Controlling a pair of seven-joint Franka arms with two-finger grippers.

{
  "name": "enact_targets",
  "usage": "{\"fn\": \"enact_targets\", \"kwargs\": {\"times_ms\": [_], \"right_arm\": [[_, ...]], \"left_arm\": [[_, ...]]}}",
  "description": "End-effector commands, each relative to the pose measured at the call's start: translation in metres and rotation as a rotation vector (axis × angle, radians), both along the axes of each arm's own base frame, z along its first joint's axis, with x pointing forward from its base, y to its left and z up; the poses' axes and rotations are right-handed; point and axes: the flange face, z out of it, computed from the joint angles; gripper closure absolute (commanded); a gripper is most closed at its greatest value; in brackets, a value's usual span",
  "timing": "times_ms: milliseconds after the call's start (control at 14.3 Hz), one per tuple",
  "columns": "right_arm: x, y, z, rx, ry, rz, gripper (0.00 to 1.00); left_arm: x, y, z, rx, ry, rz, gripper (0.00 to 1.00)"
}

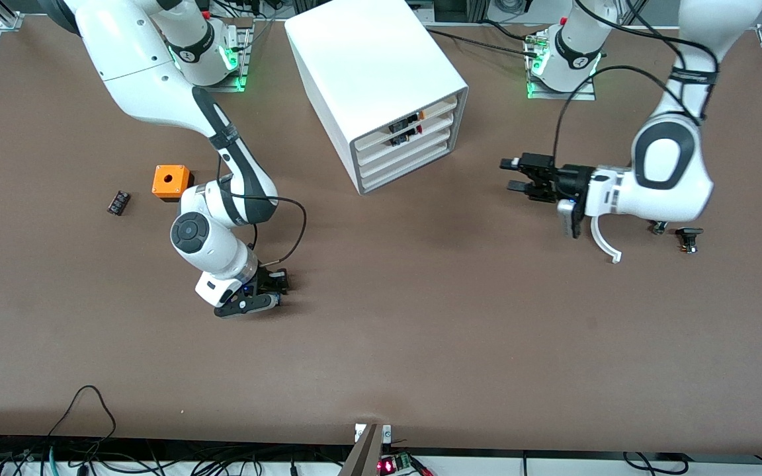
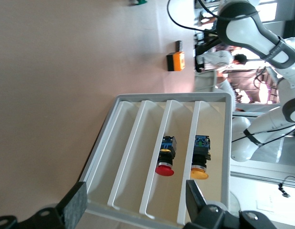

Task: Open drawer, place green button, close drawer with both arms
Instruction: 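Lift the button with the right gripper while the left gripper grasps the handle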

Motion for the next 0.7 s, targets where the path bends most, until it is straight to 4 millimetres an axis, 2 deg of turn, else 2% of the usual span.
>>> {"fn": "enact_targets", "kwargs": {"times_ms": [0, 140, 210, 350, 630], "right_arm": [[0.009, -0.007, 0.004, 0.007, -0.015, -0.008, 1.00], [0.013, -0.010, 0.009, 0.010, -0.026, -0.011, 1.00], [0.018, -0.008, 0.019, 0.022, -0.034, -0.026, 1.00], [0.025, -0.004, 0.036, 0.025, 0.005, -0.061, 1.00], [0.038, 0.006, 0.079, 0.009, 0.131, -0.176, 1.00]], "left_arm": [[-0.015, -0.010, -0.036, -0.083, 0.001, 0.042, 0.11], [-0.027, -0.031, -0.061, -0.131, -0.009, 0.051, 0.12], [-0.034, -0.037, -0.074, -0.142, -0.009, 0.066, 0.13], [-0.047, -0.057, -0.087, -0.159, 0.006, 0.075, 0.17], [-0.064, -0.073, -0.116, -0.174, 0.024, 0.050, 0.20]]}}
